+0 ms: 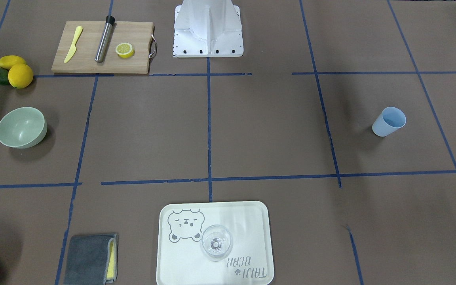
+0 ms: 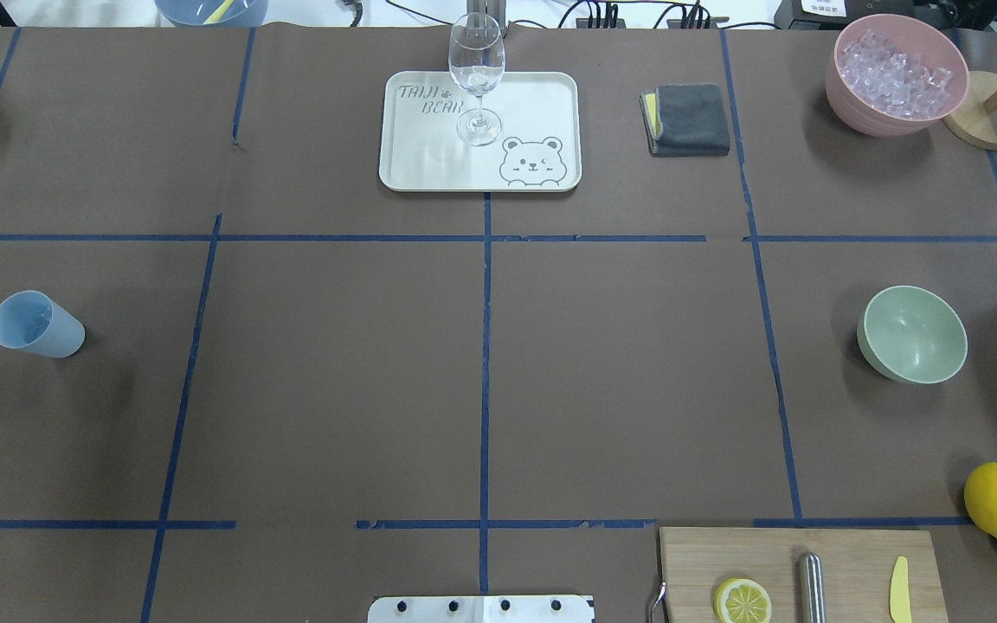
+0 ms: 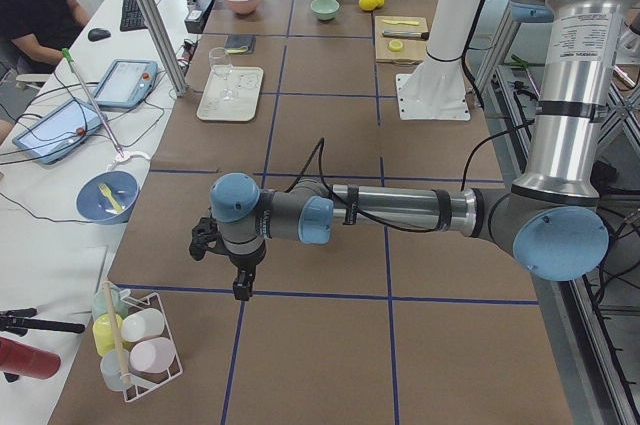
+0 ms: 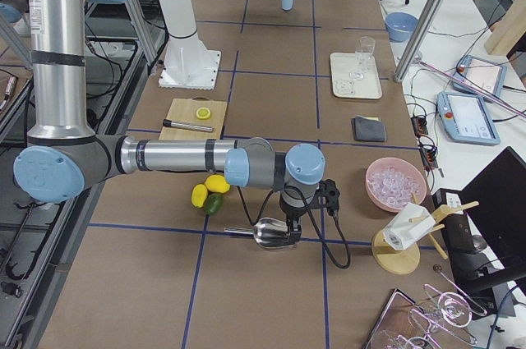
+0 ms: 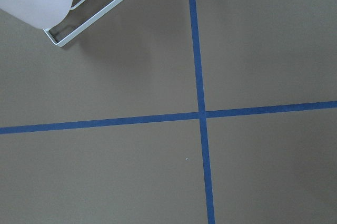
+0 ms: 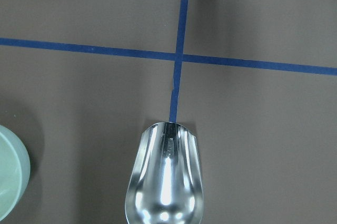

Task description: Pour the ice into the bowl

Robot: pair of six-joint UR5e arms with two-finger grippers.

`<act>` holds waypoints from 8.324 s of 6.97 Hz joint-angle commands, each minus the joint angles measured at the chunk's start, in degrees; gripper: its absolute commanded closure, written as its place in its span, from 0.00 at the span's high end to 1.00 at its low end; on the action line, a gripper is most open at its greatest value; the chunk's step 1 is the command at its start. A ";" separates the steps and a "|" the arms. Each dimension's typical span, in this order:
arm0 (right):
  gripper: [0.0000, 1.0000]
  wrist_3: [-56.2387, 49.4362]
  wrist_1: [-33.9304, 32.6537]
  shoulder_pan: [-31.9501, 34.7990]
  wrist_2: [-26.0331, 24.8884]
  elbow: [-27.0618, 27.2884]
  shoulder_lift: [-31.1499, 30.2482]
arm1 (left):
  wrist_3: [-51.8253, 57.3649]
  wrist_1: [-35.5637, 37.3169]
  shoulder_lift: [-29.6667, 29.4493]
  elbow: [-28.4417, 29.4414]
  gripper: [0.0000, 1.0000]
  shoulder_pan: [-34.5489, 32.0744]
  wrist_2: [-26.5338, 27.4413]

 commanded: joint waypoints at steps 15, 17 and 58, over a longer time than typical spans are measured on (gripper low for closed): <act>1.00 53.63 39.91 -28.64 -4.38 2.32 -7.91 | -28.21 -17.84 9.58 -25.66 1.00 13.18 10.46; 1.00 53.72 39.91 -30.93 -5.17 1.71 -8.00 | -29.87 -17.84 9.49 -26.45 1.00 14.67 10.46; 1.00 98.81 -7.20 -62.49 -28.20 -4.97 58.09 | -77.52 -57.04 20.92 -8.00 1.00 70.49 85.25</act>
